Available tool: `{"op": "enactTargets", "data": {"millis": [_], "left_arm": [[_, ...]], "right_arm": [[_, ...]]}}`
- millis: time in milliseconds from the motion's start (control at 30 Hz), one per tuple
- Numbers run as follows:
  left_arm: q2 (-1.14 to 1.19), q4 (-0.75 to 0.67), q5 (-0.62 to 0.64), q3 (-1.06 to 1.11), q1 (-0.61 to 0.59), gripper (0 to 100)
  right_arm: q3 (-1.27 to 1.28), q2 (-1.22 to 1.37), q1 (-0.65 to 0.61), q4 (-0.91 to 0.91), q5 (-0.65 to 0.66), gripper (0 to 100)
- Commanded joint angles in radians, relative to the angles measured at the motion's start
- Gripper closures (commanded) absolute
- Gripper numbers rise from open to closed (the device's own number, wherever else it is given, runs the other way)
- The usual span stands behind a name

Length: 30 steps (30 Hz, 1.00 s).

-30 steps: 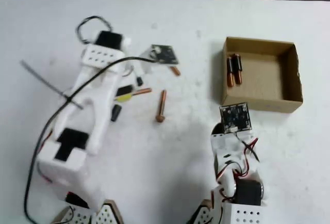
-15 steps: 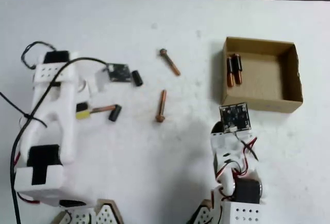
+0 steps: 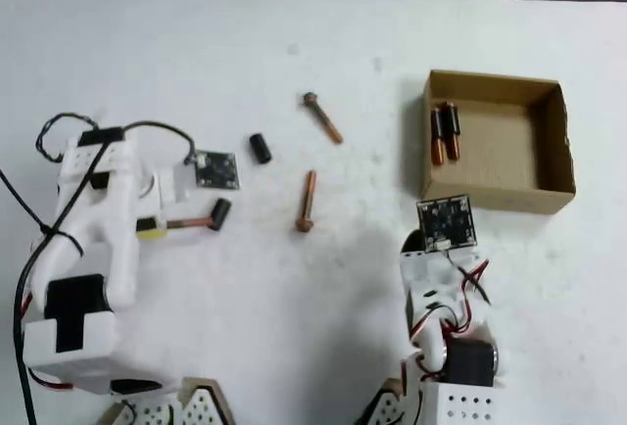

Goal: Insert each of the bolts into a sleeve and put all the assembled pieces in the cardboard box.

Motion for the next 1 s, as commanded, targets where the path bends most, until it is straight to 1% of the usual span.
{"op": "enactTargets", "data": {"millis": [0, 267, 467, 833, 967], "left_arm": [[-0.051, -0.071, -0.011, 0.021, -0.007, 98], [-0.051, -0.181, -0.011, 0.094, -0.004, 98], [-0.051, -0.181, -0.012, 0.089, -0.002, 97], [-0.050, -0.180, -0.009, 0.123, 0.124, 97], [-0.050, -0.181, -0.011, 0.133, 0.134, 97]], "right_arm": [[-0.006, -0.010, -0.001, -0.022, -0.003, 98.1], [-0.006, -0.010, -0.001, -0.022, -0.003, 98.1], [-0.006, -0.010, -0.001, -0.024, -0.003, 98.1], [-0.006, -0.010, -0.001, -0.024, -0.003, 98.1], [-0.006, -0.010, -0.001, -0.024, -0.003, 98.1]]}}
